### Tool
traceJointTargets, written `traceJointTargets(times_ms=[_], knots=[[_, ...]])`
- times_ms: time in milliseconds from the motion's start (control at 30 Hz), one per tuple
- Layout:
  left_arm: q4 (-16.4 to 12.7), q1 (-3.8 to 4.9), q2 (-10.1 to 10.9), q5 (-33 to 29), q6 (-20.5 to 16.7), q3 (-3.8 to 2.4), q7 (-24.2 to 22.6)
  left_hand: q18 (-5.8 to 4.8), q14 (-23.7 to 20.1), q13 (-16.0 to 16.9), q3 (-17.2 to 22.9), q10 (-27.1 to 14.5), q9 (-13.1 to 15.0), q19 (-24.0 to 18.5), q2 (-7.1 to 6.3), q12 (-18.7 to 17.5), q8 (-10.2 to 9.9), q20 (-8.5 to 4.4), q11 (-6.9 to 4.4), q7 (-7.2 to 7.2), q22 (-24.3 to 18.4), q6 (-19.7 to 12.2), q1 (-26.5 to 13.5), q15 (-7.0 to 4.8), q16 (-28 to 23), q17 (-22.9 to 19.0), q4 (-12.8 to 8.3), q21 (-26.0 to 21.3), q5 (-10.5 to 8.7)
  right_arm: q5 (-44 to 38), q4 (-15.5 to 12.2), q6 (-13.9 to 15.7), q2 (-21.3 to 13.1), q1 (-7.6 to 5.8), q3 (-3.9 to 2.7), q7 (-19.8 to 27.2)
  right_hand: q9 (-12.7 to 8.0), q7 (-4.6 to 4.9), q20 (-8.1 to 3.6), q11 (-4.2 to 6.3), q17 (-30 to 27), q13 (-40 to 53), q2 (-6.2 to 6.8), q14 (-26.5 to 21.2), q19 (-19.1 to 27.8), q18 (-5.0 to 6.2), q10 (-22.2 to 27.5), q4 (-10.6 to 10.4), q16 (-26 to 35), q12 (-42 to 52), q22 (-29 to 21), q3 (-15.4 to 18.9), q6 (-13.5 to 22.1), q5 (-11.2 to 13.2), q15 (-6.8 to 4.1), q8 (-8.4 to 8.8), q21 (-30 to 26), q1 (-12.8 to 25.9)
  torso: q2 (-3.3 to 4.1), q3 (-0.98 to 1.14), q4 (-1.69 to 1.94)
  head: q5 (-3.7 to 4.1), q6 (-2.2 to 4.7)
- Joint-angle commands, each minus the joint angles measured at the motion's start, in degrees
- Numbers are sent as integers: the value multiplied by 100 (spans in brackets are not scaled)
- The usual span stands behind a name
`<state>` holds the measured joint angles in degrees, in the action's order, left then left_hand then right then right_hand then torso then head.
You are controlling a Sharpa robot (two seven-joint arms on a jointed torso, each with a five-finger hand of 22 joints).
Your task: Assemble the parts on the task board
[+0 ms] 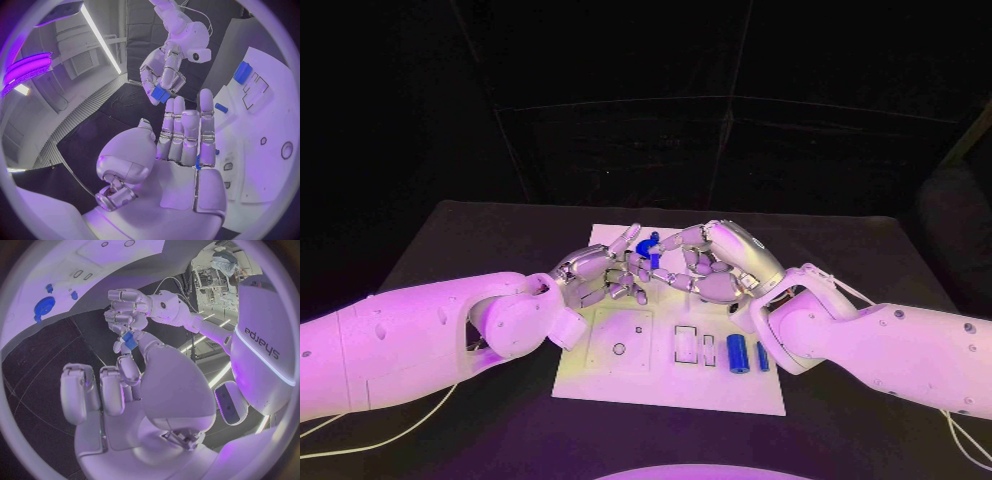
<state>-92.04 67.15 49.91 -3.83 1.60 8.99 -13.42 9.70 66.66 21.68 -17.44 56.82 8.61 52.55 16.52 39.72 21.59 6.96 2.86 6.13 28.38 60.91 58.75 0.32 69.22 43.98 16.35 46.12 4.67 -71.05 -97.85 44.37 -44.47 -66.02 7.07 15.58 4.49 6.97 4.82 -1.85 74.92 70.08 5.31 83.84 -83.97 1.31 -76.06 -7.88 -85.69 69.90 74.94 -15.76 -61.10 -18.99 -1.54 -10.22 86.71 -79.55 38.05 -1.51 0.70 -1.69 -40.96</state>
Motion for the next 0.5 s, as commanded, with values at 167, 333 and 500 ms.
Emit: traceJointTargets(times_ms=[167,333,500], knots=[[-3,8,-5,32,-119,-5,-69,51,-41,-76,-19,-279,-58,-74,-60,-123,-161,27,130,118,61,-321,120,60,117,-27,28,114,17,18,-40,92,30,-7,-3,69,11,-41,-23,-3,854,15,-64,473,-187,4,-38,19,-31,29,1013,-12,-80,-16,-40,-21,29,28,1,1,1,-18,-3],[-7,8,-34,43,-136,-5,-44,49,-47,-119,-90,-431,-174,-113,-90,-159,-343,93,231,247,99,-631,131,139,189,-31,29,174,15,29,-56,84,52,-6,-3,72,12,-42,-23,-2,857,15,-66,474,-187,3,-38,20,-33,29,1013,-13,-82,-17,-40,-22,30,29,2,0,-1,-23,-7],[-27,8,-63,60,-81,-5,-39,50,-47,-120,-93,-434,-181,-116,-88,-156,-349,97,235,249,101,-640,130,142,195,-30,30,178,15,32,-5,34,85,-7,-3,14,12,-43,-24,-2,856,8,-66,473,-184,5,-33,22,-32,21,1009,-14,-83,-17,-41,-22,27,28,2,-2,6,-22,-10]])
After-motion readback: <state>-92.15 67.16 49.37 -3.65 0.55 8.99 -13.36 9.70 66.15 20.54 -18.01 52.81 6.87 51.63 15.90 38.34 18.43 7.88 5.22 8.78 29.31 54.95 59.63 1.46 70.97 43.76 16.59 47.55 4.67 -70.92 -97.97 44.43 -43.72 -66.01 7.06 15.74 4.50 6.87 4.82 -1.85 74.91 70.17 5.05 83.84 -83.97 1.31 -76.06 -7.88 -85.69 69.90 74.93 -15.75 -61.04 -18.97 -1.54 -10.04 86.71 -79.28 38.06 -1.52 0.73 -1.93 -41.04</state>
